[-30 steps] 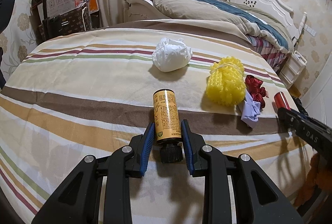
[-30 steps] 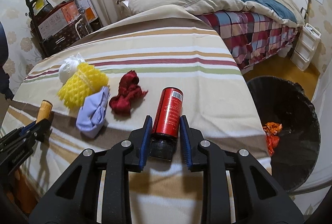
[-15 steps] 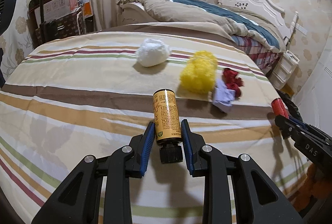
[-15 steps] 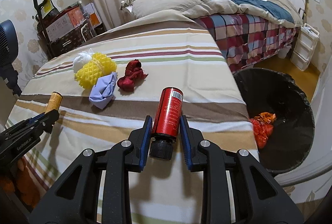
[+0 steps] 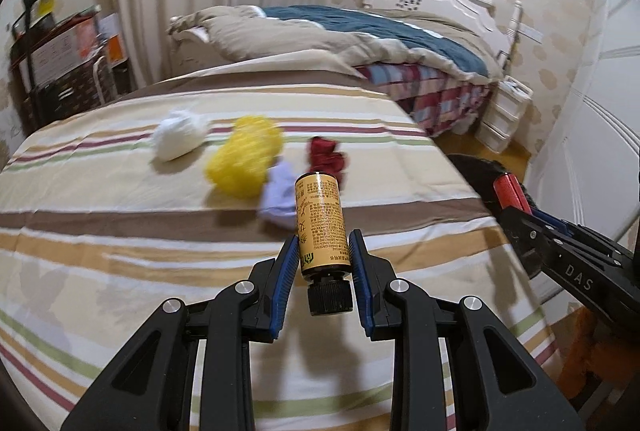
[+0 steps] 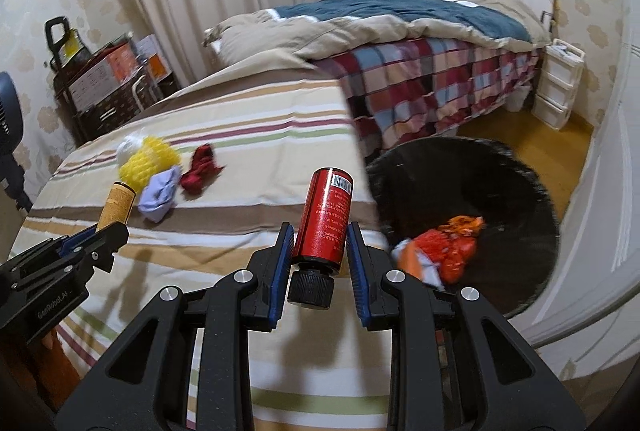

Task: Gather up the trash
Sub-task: 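Carry the bottle and red can over the black bin and open both tools to drop them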

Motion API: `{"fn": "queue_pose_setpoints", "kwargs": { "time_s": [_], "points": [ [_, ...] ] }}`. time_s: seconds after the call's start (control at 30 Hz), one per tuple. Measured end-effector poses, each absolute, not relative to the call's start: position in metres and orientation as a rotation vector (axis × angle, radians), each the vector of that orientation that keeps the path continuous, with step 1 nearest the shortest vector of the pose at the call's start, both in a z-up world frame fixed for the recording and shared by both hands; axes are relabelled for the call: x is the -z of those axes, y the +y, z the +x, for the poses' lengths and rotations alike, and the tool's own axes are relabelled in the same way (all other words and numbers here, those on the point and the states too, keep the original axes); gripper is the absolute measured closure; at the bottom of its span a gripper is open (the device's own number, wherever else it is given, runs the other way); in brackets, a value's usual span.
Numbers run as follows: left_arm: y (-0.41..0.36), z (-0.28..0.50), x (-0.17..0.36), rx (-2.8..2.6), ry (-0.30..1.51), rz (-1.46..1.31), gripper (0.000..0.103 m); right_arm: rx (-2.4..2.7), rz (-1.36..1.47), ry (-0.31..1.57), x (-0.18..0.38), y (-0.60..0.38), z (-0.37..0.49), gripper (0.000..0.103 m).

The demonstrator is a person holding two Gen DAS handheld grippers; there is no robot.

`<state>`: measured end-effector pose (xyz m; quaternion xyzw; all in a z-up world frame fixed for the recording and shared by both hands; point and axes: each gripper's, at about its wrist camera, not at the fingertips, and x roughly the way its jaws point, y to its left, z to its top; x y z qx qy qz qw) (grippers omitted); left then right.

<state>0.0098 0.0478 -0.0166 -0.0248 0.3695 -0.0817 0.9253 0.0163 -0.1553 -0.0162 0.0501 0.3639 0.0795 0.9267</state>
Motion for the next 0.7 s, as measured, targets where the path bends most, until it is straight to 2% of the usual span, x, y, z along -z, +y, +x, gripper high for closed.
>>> {"fn": "queue_pose_setpoints", "kwargs": {
  "time_s": [0.7],
  "points": [
    [-0.077,0.075,0.008,0.34,0.727,0.053,0.074,-0.004,0.15,0.72,0.017,-0.249,0.054,0.076]
  ]
}}
